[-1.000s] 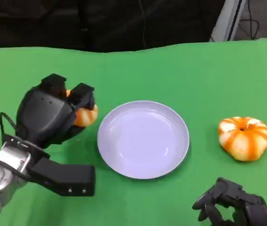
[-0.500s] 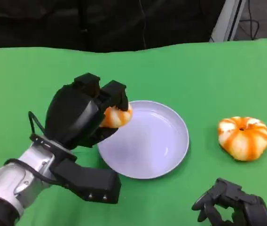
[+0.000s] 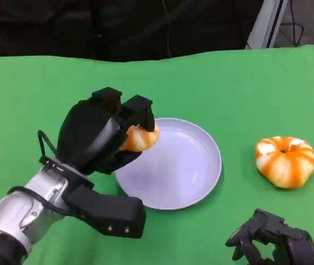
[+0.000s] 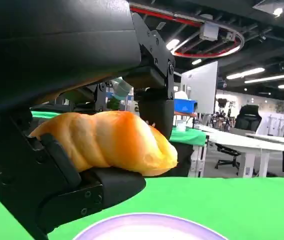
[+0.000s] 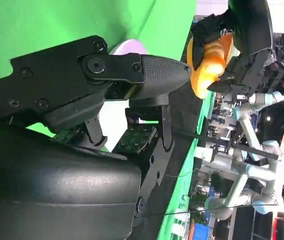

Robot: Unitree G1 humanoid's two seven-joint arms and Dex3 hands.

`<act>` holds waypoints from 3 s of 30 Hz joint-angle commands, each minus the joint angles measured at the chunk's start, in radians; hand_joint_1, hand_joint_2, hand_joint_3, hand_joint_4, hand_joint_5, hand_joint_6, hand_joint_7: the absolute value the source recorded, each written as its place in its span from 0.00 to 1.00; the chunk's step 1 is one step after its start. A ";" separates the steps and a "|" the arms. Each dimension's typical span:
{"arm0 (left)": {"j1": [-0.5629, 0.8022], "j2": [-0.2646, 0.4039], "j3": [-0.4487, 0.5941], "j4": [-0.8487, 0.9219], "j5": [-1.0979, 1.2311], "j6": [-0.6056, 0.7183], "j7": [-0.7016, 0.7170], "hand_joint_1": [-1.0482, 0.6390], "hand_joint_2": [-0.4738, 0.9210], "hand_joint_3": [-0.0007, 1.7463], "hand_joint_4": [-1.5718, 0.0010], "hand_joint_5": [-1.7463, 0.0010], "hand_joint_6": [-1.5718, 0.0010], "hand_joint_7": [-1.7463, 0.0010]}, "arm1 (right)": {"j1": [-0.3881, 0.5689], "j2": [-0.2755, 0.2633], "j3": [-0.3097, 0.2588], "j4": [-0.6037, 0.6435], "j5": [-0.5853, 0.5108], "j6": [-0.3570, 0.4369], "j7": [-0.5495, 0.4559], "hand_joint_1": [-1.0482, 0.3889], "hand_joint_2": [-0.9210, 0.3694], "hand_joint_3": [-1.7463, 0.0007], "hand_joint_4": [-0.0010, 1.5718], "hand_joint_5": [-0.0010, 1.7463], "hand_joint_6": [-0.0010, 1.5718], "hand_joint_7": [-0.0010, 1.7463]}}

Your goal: Grasp the bread from the table and place it into the plate.

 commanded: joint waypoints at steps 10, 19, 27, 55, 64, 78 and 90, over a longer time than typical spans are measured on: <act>-0.039 -0.091 -0.020 0.089 -0.014 -0.010 -0.062 0.53 0.55 0.78 0.41 0.00 0.55 0.00 | 0.006 -0.009 -0.004 -0.003 0.010 -0.007 0.000 0.26 0.03 0.70 0.54 0.88 0.58 0.68; -0.140 -0.199 -0.082 0.302 0.006 0.012 -0.034 0.52 0.62 0.65 0.42 0.00 0.55 0.00 | 0.007 -0.006 0.000 0.000 0.015 -0.015 0.004 0.26 0.03 0.71 0.54 0.88 0.58 0.67; -0.157 -0.188 -0.099 0.294 -0.041 0.095 -0.372 0.31 0.99 0.17 0.88 0.65 0.79 0.89 | 0.008 -0.007 -0.004 -0.004 -0.004 -0.017 -0.007 0.26 0.01 0.73 0.54 0.88 0.58 0.67; 0.037 -0.043 0.070 -0.072 -0.380 0.087 -0.778 0.06 1.00 0.32 0.98 0.99 0.97 0.99 | 0.007 -0.008 -0.008 -0.005 -0.007 -0.010 -0.010 0.25 0.02 0.71 0.53 0.89 0.57 0.71; 0.347 -0.063 0.342 -0.307 -0.823 -0.050 -0.848 0.47 1.00 0.13 0.47 0.64 0.46 0.84 | 0.008 -0.007 -0.009 -0.009 -0.008 -0.014 -0.011 0.25 0.02 0.71 0.53 0.89 0.57 0.70; 0.573 -0.151 0.457 -0.429 -0.954 -0.077 -0.832 0.60 0.75 0.58 0.50 0.26 0.48 0.41 | 0.009 -0.003 -0.008 -0.012 -0.027 -0.015 -0.029 0.25 0.00 0.73 0.53 0.89 0.57 0.71; 0.811 -0.233 0.512 -0.624 -1.027 -0.002 -0.811 0.68 0.68 0.81 0.44 0.00 0.53 0.02 | 0.007 -0.018 -0.013 -0.010 -0.015 -0.018 -0.026 0.25 0.00 0.73 0.52 0.90 0.56 0.71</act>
